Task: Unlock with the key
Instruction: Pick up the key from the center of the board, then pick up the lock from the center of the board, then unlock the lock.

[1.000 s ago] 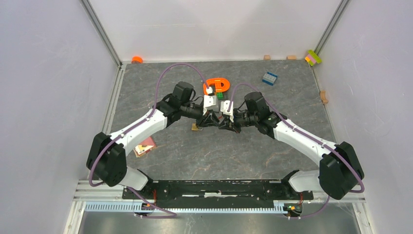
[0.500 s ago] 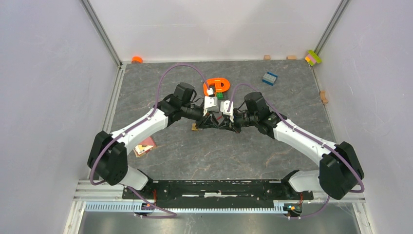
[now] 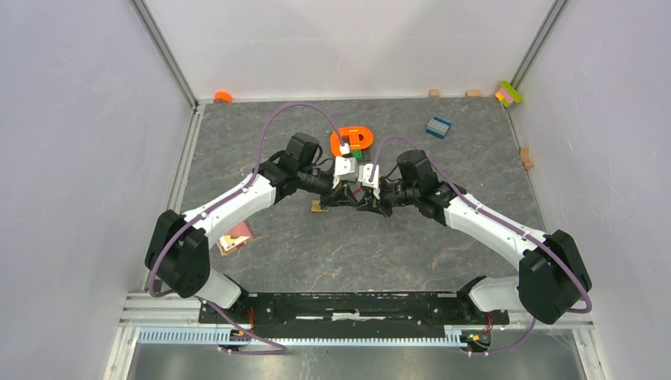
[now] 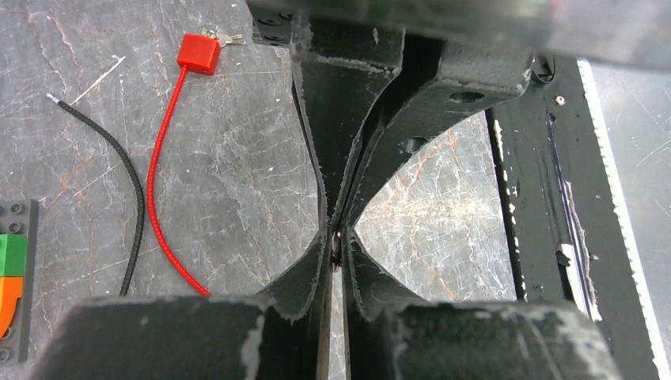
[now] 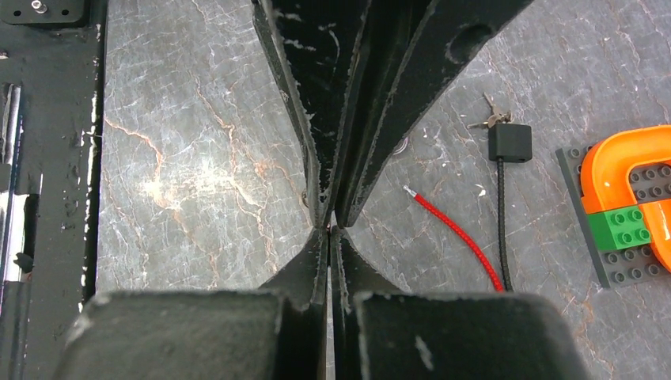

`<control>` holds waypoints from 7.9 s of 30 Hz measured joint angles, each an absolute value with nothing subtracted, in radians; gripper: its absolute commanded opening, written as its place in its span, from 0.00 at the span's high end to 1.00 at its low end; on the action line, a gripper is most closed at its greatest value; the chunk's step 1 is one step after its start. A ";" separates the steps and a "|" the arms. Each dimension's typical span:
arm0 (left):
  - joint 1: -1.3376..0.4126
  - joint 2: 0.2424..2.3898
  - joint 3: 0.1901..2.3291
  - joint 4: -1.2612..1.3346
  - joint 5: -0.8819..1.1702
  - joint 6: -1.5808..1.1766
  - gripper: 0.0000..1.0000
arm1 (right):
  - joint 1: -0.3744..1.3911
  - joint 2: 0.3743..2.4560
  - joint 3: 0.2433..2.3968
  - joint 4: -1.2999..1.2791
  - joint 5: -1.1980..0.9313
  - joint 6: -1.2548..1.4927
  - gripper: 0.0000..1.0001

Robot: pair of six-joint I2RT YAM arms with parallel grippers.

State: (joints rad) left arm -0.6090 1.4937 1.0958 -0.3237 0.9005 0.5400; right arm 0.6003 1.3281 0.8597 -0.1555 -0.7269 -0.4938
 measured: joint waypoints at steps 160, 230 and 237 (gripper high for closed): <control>-0.392 1.509 1.220 -0.720 1.231 -0.163 0.98 | 0.621 1.206 0.910 -0.286 -0.847 -0.829 1.00; -0.430 1.536 1.194 -0.520 1.151 -0.277 0.98 | 0.608 1.203 0.920 -0.257 -0.837 -0.773 1.00; -0.430 1.536 1.194 -0.517 1.152 -0.281 0.98 | 0.608 1.199 0.918 -0.259 -0.837 -0.784 1.00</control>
State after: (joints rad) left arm -0.4301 1.5364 1.1938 -0.5175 1.1519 -0.2813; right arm 0.6083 1.1988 0.9184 -0.2592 -0.8368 -0.7841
